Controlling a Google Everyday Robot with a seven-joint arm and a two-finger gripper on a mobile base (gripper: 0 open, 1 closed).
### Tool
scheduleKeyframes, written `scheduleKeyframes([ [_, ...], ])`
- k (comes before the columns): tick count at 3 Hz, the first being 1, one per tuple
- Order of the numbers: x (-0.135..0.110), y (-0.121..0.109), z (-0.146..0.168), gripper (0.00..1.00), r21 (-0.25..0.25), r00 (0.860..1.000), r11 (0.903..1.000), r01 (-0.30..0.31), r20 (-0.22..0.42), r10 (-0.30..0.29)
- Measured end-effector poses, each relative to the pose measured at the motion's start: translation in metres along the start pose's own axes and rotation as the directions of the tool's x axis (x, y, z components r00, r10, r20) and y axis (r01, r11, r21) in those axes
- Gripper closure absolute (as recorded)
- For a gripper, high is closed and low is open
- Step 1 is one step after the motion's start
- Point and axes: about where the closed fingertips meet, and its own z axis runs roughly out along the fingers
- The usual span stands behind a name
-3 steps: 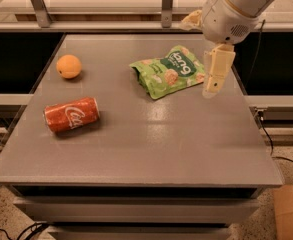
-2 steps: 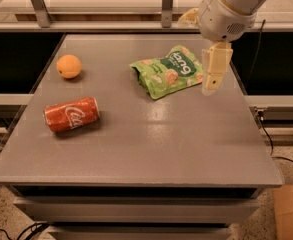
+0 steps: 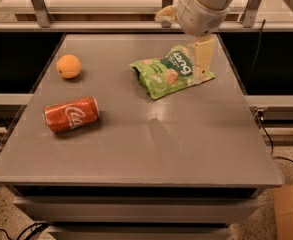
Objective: Pick green rice chip bag
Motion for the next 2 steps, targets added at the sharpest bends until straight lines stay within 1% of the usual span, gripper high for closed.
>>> scheduleKeyframes([
  [1,-0.003,-0.015,0.024,0.00,-0.021,0.995,0.9950,0.098,0.000,-0.098],
  [2,0.002,-0.025,0.049,0.00,-0.033,0.992,0.9923,0.119,-0.032,-0.120],
])
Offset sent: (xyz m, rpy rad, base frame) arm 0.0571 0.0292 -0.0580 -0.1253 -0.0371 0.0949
